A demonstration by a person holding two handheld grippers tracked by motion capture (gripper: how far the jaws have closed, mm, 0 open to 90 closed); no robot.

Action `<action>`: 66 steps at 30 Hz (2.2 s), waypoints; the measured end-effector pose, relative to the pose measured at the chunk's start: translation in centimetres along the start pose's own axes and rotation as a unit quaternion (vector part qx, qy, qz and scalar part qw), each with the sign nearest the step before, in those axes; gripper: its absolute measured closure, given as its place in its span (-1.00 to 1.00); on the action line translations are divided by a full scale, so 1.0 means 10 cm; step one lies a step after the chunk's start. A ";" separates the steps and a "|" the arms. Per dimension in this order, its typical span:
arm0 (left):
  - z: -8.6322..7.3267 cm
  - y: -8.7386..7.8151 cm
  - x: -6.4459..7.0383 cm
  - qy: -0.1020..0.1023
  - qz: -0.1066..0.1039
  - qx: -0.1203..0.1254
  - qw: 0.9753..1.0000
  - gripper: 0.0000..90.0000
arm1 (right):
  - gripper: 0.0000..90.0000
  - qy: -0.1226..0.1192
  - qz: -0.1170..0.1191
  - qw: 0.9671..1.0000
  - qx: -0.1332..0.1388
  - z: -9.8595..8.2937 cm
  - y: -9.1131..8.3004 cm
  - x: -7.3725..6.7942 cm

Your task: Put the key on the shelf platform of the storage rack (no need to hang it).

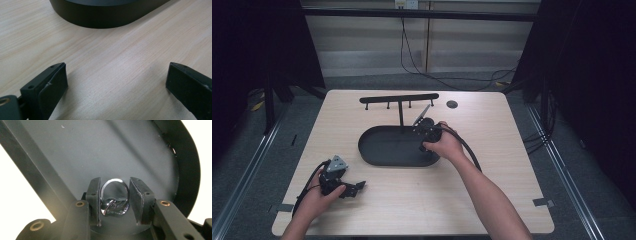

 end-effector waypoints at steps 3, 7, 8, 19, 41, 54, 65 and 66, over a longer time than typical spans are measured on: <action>0.00 0.00 0.00 0.000 0.000 0.000 1.000 -0.92 | 0.38 -0.002 -0.001 1.000 0.004 0.01 0.00 0.00; 0.00 0.00 0.00 0.001 0.000 0.000 1.000 -0.92 | 0.25 -0.001 -0.002 1.000 0.014 0.02 -0.01 0.00; 0.00 0.00 0.00 0.000 -0.001 0.001 1.000 -0.92 | 0.23 -0.002 -0.003 1.000 0.015 0.02 -0.02 0.00; 0.00 0.00 0.00 0.000 -0.001 0.001 1.000 -0.92 | 0.03 -0.001 0.006 1.000 0.021 -0.02 -0.11 -0.02; 0.00 0.00 0.00 0.001 -0.002 0.001 1.000 -0.92 | -0.18 0.006 0.037 0.999 0.027 -0.22 -0.34 -0.05; 0.00 0.00 0.00 0.001 -0.002 0.001 1.000 -0.92 | -0.20 -0.009 0.042 0.999 0.031 -0.40 -0.46 -0.05; 0.00 0.00 0.00 0.001 -0.002 0.000 1.000 -0.92 | -0.23 -0.012 0.046 0.998 0.036 -0.55 -0.50 -0.03; 0.00 0.00 0.00 0.001 -0.002 0.001 1.000 -0.92 | -0.24 -0.009 0.044 0.998 0.033 -0.57 -0.51 -0.03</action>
Point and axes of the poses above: each handheld gripper's, and its own axes: y roughly forward along the jaws, z roughly out of its top, x roughly to its right, the point moved 6 cm from there along y, roughly forward along the jaws, and after that the axes turned 15 degrees about y, right-handed, at the moved point
